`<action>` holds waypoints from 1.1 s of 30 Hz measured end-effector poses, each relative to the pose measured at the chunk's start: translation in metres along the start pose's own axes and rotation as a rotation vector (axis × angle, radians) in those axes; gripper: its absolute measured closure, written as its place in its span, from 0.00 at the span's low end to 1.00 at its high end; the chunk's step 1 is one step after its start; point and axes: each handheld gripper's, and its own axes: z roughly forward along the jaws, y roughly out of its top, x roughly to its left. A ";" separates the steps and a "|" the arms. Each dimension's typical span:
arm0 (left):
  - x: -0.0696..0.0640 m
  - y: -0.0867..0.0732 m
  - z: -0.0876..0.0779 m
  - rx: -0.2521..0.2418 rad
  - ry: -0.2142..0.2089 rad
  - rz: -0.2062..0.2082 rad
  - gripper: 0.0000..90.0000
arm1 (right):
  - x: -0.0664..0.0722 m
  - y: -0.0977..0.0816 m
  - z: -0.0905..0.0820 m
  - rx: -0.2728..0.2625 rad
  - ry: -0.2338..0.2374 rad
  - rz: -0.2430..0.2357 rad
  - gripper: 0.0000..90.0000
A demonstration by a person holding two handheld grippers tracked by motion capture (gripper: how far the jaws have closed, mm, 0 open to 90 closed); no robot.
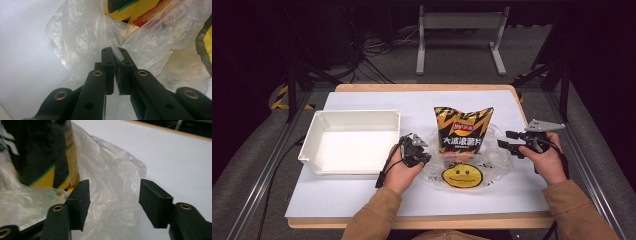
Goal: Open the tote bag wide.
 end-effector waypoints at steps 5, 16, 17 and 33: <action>-0.003 -0.003 0.003 0.008 -0.016 -0.004 0.93 | 0.017 0.003 -0.012 -0.064 0.062 0.010 0.38; -0.006 -0.009 0.011 0.038 -0.038 -0.025 0.91 | 0.048 -0.023 0.016 0.053 0.087 -0.078 0.24; -0.005 -0.010 0.012 0.040 -0.042 -0.026 0.91 | 0.049 -0.025 0.019 0.066 0.083 -0.083 0.22; -0.008 -0.010 0.003 -0.020 -0.065 -0.041 0.47 | 0.051 -0.041 0.037 0.207 0.010 -0.159 0.19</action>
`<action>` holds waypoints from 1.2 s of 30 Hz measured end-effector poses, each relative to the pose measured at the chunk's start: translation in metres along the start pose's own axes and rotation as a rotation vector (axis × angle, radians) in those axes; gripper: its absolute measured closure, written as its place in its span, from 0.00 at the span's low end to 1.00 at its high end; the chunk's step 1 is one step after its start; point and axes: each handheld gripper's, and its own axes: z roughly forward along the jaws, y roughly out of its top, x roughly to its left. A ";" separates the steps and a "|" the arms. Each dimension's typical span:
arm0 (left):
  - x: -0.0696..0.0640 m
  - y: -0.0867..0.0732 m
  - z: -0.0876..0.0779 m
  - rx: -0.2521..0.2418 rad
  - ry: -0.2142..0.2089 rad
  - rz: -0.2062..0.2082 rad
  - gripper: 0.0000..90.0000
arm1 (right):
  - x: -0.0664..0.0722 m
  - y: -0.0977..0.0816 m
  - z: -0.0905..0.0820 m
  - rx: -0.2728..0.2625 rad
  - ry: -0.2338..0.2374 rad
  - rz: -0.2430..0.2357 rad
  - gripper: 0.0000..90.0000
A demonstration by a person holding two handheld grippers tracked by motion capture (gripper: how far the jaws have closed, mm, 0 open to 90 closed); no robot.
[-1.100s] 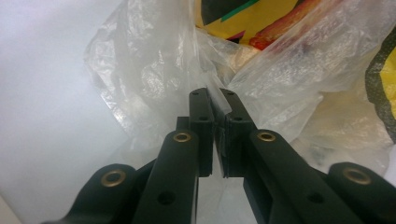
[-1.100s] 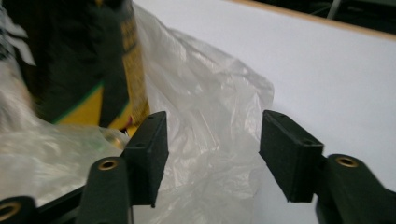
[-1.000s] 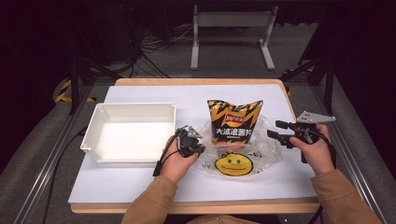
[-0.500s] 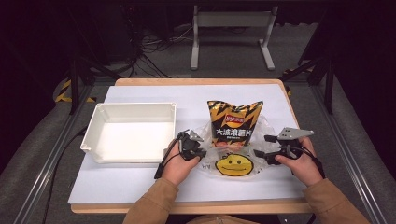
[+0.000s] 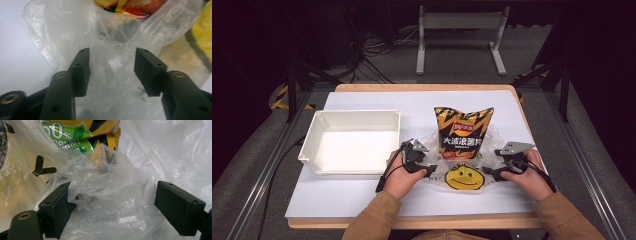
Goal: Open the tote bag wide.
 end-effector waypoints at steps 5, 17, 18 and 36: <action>-0.003 0.004 -0.012 -0.050 -0.015 0.036 0.41 | 0.000 0.000 0.000 0.000 0.000 -0.003 0.19; -0.004 0.022 -0.049 -0.205 -0.053 0.081 0.29 | 0.000 0.000 0.000 0.000 -0.001 -0.005 0.19; -0.004 0.024 -0.052 -0.216 -0.050 0.084 0.28 | 0.000 0.000 0.000 0.000 0.000 -0.005 0.19; 0.005 0.065 -0.072 -0.373 -0.073 0.097 0.16 | 0.000 0.000 0.000 0.000 0.004 -0.006 0.19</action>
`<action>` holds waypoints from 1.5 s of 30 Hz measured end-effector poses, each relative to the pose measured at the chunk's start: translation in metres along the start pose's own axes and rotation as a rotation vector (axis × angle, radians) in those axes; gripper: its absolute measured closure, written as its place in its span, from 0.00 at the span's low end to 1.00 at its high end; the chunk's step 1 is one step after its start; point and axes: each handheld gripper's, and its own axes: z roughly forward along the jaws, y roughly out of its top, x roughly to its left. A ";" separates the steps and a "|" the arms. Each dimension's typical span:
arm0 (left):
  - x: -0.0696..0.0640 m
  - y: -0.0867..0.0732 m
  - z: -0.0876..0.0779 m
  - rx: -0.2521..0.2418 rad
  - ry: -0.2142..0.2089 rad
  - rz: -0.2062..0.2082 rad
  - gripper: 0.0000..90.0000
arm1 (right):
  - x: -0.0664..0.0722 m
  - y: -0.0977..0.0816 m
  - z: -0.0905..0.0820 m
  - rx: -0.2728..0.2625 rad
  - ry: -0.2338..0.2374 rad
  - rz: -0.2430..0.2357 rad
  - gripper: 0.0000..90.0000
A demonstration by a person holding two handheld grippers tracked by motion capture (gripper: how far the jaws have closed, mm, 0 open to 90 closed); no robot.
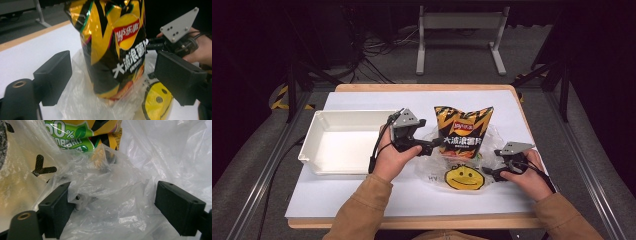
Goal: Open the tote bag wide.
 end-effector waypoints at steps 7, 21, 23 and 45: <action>0.008 0.009 0.006 -0.037 -0.033 0.019 0.14 | 0.000 0.000 0.000 -0.001 0.001 -0.003 0.19; 0.034 0.016 0.029 -0.087 -0.104 -0.033 0.06 | -0.001 0.001 -0.003 -0.027 0.016 0.022 0.19; 0.036 0.017 0.033 -0.081 -0.100 -0.026 0.06 | -0.001 0.002 -0.005 -0.035 0.016 0.021 0.18; 0.039 0.021 0.070 -0.067 -0.149 0.012 0.21 | -0.001 0.006 -0.015 -0.081 0.025 0.034 0.18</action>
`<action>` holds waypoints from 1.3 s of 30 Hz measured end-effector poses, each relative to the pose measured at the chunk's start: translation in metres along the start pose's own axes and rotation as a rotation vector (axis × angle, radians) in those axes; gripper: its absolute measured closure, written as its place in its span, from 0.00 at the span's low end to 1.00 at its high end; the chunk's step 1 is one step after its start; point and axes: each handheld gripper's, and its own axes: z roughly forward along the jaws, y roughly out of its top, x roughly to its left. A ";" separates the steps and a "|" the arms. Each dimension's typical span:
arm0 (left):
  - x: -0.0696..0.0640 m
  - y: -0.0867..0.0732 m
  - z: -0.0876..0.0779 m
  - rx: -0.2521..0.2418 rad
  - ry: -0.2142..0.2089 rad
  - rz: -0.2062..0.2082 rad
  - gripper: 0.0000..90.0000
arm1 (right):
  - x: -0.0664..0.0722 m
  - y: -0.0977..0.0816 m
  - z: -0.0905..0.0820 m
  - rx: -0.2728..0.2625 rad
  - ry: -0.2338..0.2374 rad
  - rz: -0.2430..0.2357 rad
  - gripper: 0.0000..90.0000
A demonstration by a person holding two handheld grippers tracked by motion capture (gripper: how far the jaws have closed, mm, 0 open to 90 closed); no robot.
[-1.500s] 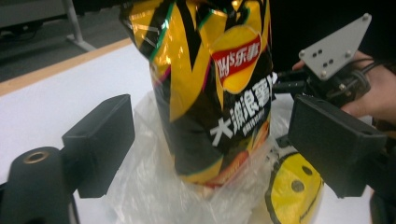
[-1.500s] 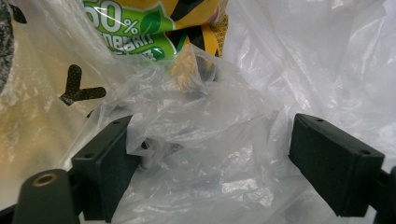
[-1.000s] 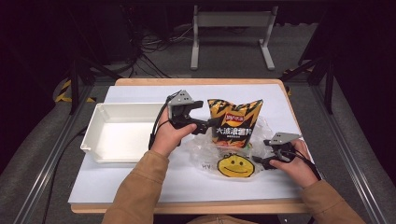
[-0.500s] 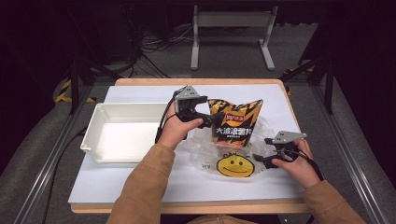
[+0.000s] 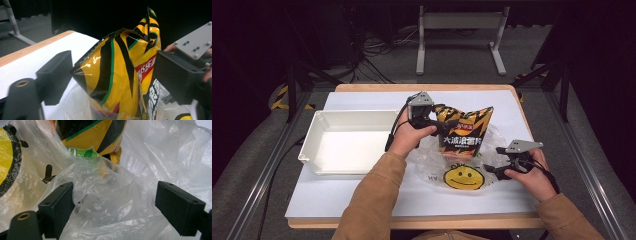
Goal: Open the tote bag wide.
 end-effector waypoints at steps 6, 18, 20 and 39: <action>-0.001 0.000 0.002 0.011 -0.007 0.021 0.38 | 0.000 0.000 0.000 0.000 0.001 0.002 0.18; -0.006 -0.001 -0.003 0.017 -0.047 0.007 0.78 | 0.001 -0.001 0.001 0.006 0.003 -0.002 0.18; -0.007 -0.001 -0.004 0.022 -0.065 -0.004 0.82 | 0.001 -0.001 0.001 0.005 0.004 -0.001 0.18; -0.025 0.013 -0.011 -0.040 -0.136 -0.036 0.92 | 0.001 -0.002 0.000 0.005 0.005 0.002 0.18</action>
